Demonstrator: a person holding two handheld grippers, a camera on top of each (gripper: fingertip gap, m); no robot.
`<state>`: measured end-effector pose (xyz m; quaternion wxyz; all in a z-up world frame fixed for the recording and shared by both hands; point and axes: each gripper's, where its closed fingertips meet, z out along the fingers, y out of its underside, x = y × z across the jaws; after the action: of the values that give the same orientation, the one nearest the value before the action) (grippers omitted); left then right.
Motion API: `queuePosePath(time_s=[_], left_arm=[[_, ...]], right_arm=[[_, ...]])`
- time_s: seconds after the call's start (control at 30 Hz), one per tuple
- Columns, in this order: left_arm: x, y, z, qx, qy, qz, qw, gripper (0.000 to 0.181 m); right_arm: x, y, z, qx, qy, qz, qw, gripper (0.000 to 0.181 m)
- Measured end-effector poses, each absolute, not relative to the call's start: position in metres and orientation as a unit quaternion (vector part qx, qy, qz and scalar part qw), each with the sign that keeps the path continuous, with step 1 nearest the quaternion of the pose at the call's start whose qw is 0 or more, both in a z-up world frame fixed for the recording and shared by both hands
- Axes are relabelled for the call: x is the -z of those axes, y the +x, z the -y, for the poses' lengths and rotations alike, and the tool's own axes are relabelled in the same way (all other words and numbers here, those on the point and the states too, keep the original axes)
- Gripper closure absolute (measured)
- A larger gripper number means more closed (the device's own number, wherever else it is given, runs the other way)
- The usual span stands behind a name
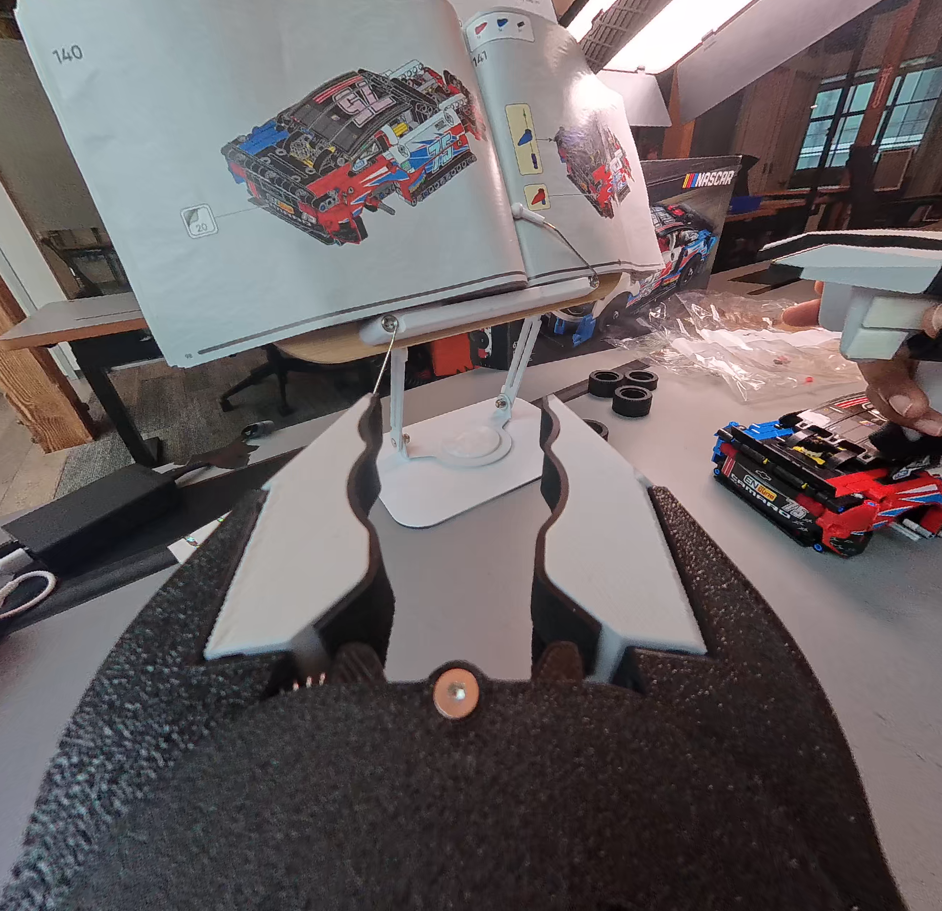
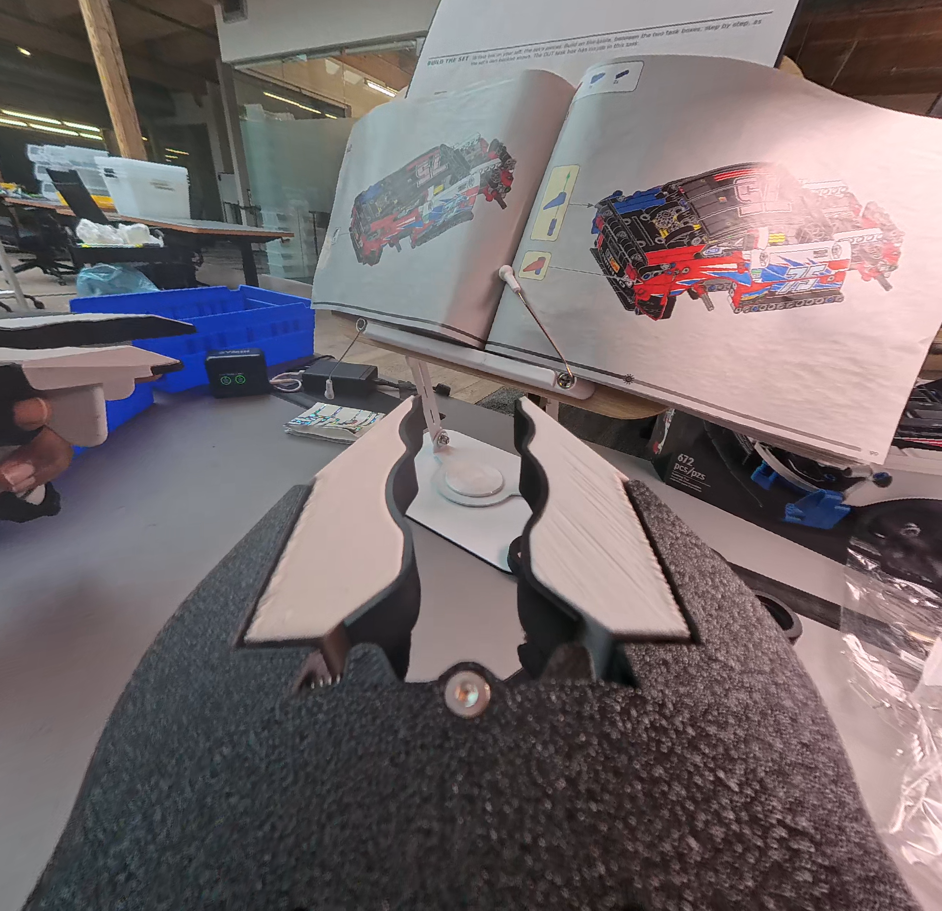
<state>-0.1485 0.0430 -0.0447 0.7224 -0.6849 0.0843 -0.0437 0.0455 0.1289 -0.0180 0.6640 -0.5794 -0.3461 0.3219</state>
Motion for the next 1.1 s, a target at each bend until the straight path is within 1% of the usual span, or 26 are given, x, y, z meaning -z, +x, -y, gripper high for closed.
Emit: queuePosePath(time_s=[0.47,0.73,0.77,0.9,0.93,1.03,1.1], left_arm=[[0.048,-0.146,-0.045,0.049,-0.688,-0.087,0.718,0.119],[0.047,-0.148,-0.045,0.051,-0.688,-0.086,0.719,0.119],[0.047,-0.148,-0.045,0.052,-0.688,-0.086,0.719,0.119],[0.047,-0.146,-0.045,0.054,-0.689,-0.088,0.718,0.119],[0.047,-0.145,-0.046,0.054,-0.689,-0.089,0.717,0.119],[0.048,-0.145,-0.046,0.053,-0.69,-0.09,0.716,0.119],[0.047,-0.146,-0.046,0.052,-0.69,-0.091,0.716,0.12]], right_arm=[[0.022,0.042,-0.127,-0.329,-0.585,0.357,0.65,0.145],[0.004,0.062,-0.131,-0.321,-0.598,0.391,0.621,0.127],[0.002,0.068,-0.132,-0.317,-0.604,0.404,0.609,0.124],[0.007,0.101,-0.132,-0.285,-0.64,0.457,0.548,0.105],[0.012,0.11,-0.13,-0.282,-0.647,0.469,0.531,0.103],[0.048,0.135,-0.119,-0.261,-0.676,0.526,0.445,0.094],[0.084,0.162,-0.124,-0.188,-0.703,0.561,0.395,0.087]])
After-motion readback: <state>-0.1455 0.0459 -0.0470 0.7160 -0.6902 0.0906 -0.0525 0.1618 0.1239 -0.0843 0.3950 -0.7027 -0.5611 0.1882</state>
